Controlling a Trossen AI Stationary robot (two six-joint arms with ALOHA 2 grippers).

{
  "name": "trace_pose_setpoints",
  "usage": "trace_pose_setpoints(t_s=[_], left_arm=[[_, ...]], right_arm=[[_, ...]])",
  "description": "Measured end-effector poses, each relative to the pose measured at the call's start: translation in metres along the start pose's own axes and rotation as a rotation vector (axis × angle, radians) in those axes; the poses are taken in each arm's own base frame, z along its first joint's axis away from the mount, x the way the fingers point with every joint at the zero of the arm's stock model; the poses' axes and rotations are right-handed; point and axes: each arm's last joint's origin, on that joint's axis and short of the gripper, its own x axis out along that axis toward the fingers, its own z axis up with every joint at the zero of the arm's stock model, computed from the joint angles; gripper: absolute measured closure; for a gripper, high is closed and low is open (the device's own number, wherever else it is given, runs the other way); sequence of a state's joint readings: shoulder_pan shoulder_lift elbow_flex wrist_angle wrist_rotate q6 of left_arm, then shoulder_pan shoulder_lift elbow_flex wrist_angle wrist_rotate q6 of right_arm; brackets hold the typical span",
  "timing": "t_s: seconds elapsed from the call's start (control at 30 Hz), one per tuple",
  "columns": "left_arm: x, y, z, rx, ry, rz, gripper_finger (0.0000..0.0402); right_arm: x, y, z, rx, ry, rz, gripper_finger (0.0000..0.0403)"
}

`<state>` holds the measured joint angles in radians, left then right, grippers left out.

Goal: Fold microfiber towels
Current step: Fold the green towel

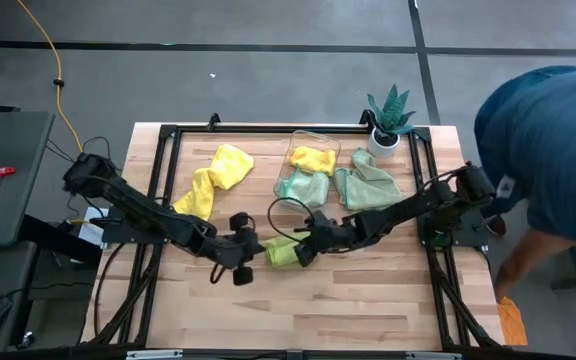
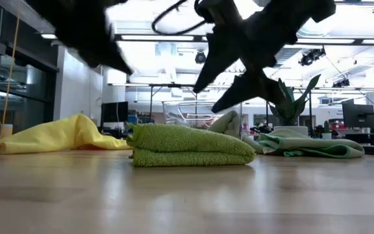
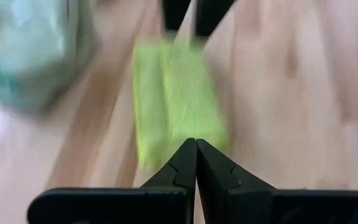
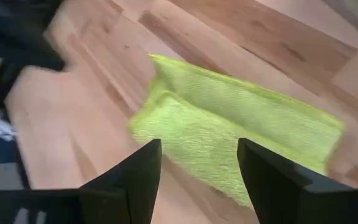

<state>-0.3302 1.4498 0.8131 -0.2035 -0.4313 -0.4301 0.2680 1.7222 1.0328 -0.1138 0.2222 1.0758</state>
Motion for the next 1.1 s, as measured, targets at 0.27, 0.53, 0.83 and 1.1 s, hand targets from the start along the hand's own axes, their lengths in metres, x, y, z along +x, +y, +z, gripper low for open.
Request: trace_pose_setpoints(t_s=[0.27, 0.53, 0.83, 1.1], left_arm=[[0.027, -0.004, 0.014, -0.008, -0.147, -0.050, 0.0402], [0.077, -0.018, -0.019, -0.069, -0.016, -0.094, 0.0402], [0.094, -0.021, -0.042, -0.128, 0.106, -0.068, 0.0402], [0.068, -0.015, -0.022, -0.065, 0.060, -0.089, 0.0401]], right_arm=[[0.020, -0.005, -0.015, 0.011, -0.023, -0.071, 0.0253], [0.025, -0.013, -0.031, -0.041, 0.031, -0.160, 0.0292], [0.019, -0.018, -0.043, -0.126, 0.095, -0.236, 0.0295], [-0.018, -0.012, -0.029, -0.183, 0.109, -0.225, 0.0295]])
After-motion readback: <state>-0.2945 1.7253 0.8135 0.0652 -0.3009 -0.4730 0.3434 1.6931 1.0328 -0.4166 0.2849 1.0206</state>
